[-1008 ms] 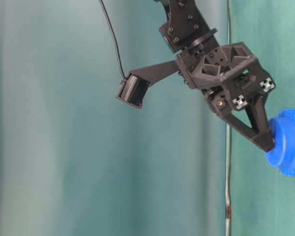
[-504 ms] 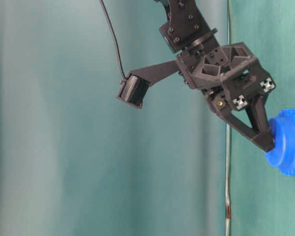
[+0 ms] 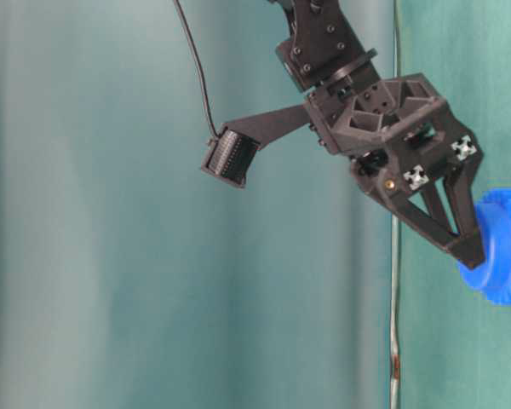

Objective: Insert the shaft placed at a random location into the center hole of the medium gear at another random location.
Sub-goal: 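Lower the shaft into the gear's center hole with the right gripper, then open the right gripper and withdraw it to the right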

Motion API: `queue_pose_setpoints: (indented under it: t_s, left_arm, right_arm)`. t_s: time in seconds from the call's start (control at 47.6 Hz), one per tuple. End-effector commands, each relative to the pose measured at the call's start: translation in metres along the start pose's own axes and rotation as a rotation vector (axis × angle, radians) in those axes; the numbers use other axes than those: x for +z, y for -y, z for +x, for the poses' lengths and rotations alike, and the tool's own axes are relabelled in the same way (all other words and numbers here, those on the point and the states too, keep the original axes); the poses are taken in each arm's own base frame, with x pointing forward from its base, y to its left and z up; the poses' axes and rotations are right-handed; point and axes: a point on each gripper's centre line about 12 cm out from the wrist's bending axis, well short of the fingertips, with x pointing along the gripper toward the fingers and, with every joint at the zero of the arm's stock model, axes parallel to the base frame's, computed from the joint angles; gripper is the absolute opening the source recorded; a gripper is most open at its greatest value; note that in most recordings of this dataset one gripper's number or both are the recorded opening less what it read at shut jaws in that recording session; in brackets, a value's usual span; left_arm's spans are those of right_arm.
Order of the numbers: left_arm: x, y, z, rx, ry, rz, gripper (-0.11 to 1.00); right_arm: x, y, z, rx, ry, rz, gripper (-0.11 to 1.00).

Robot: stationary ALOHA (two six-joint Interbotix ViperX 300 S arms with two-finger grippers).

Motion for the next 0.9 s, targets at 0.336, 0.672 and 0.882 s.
queue_pose_setpoints:
  t_s: [0.336,0.672,0.882]
  left_arm:
    - [0.007,0.001,0.003,-0.003,0.015,0.001,0.00]
    - [0.007,0.001,0.003,-0.002,0.015,0.000,0.00]
    - [0.007,0.001,0.003,-0.002,0.017,-0.003,0.00]
  right_arm:
    - [0.041,-0.004,-0.020,0.010,0.118,0.011,0.75]
    - [0.060,-0.005,-0.040,0.015,0.154,0.012,0.75]
    - [0.061,-0.005,-0.045,0.016,0.154,0.012,0.75]
